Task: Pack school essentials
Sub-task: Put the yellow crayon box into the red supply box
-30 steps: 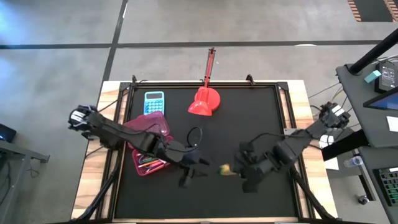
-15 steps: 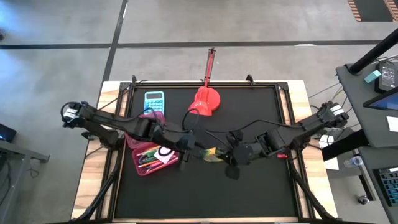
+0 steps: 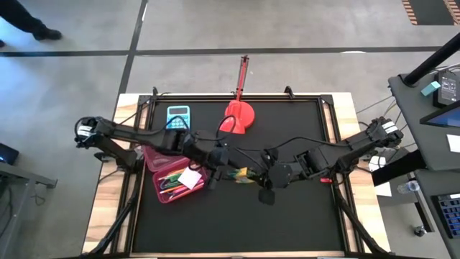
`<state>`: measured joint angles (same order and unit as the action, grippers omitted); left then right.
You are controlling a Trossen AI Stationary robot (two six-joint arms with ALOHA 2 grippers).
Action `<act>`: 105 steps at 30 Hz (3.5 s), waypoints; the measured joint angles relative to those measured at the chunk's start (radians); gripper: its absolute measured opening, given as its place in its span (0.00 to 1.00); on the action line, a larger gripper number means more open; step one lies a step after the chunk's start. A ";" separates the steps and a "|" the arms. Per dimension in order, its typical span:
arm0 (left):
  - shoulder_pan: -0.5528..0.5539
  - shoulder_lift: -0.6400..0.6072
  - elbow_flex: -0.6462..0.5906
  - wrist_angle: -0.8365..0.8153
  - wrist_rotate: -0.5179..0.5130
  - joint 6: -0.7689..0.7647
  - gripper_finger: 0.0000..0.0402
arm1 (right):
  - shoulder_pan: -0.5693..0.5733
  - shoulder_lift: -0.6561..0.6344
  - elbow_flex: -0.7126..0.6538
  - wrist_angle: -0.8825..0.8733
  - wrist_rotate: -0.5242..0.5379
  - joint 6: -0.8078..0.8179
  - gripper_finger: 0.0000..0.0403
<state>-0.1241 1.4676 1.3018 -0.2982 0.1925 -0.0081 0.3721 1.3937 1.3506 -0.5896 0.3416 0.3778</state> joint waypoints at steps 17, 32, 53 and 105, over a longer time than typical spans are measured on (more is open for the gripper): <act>0.026 0.002 0.000 0.046 -0.021 0.040 0.45 | -0.028 0.000 0.000 0.065 0.027 -0.078 0.17; 0.027 0.003 0.000 0.044 -0.052 0.014 0.36 | -0.028 -0.007 0.000 0.117 0.029 -0.100 0.17; 0.036 0.003 0.000 0.043 -0.056 -0.070 0.13 | -0.028 -0.071 0.032 -0.024 -0.044 0.090 0.46; 0.090 -0.299 -0.691 -0.187 0.059 -0.720 0.20 | -0.026 -0.128 0.102 -0.422 -0.027 0.270 0.54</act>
<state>-0.0338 1.1683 0.6109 -0.4854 0.2515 -0.7277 0.3466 1.2655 1.4525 -1.0115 0.3145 0.6476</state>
